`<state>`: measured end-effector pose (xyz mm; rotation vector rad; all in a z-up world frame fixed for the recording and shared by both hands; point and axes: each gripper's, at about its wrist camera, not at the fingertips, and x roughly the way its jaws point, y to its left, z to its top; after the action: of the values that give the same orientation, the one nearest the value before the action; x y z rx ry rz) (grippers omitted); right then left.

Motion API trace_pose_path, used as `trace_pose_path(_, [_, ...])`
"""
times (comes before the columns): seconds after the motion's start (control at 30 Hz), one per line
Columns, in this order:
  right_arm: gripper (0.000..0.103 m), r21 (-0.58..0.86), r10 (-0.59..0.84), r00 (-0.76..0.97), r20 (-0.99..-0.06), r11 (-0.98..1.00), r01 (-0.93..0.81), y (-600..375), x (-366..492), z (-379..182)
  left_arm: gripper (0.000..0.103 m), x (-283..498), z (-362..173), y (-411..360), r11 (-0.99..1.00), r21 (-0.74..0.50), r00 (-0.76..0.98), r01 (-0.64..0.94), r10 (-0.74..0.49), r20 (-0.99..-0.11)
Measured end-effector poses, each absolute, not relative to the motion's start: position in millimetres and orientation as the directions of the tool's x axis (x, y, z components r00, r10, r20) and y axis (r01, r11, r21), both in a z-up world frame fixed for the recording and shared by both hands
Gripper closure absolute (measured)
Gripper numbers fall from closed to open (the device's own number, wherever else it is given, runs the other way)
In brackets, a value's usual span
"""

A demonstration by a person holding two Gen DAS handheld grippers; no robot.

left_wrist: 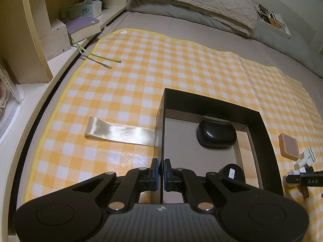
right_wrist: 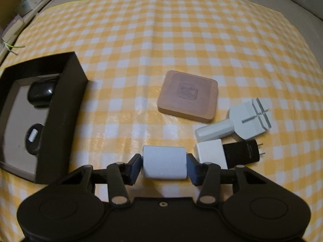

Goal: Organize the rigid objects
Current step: 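Carry the white cube over the box, lower it inside, open the right gripper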

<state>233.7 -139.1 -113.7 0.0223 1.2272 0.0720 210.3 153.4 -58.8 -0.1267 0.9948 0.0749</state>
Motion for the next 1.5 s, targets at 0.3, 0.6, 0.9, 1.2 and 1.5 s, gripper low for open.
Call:
trace_pose_path(0.3, [0.054, 0.269, 0.278, 0.498, -0.821, 0.959, -0.092, -119.0, 240.0, -35.1, 0.098, 210.2, -58.4, 153.4, 0.99, -0.074, 0.541, -0.123, 0.004, -0.841])
trace_pose_path(0.6, [0.054, 0.34, 0.433, 0.379, -0.818, 0.895, -0.288, -13.2, 261.9, -44.6, 0.098, 210.4, -58.5, 153.8, 0.989, -0.075, 0.541, -0.125, 0.004, -0.841])
trace_pose_path(0.9, [0.054, 0.2, 0.322, 0.372, -0.871, 0.923, -0.33, 37.4, 277.1, -83.7, 0.098, 208.3, -58.2, 155.9, 0.989, -0.081, 0.541, -0.123, -0.002, -0.841])
trace_pose_path(1.2, [0.054, 0.14, 0.246, 0.344, -0.906, 0.942, -0.304, 45.5, 279.8, -104.5, 0.098, 211.0, -56.6, 158.0, 0.987, -0.104, 0.536, -0.119, -0.024, -0.844])
trace_pose_path(1.5, [0.045, 0.207, 0.268, 0.349, -0.898, 0.957, -0.203, 36.4, 279.6, -103.4, 0.098, 211.6, -57.2, 157.2, 0.987, -0.106, 0.535, -0.121, -0.025, -0.844])
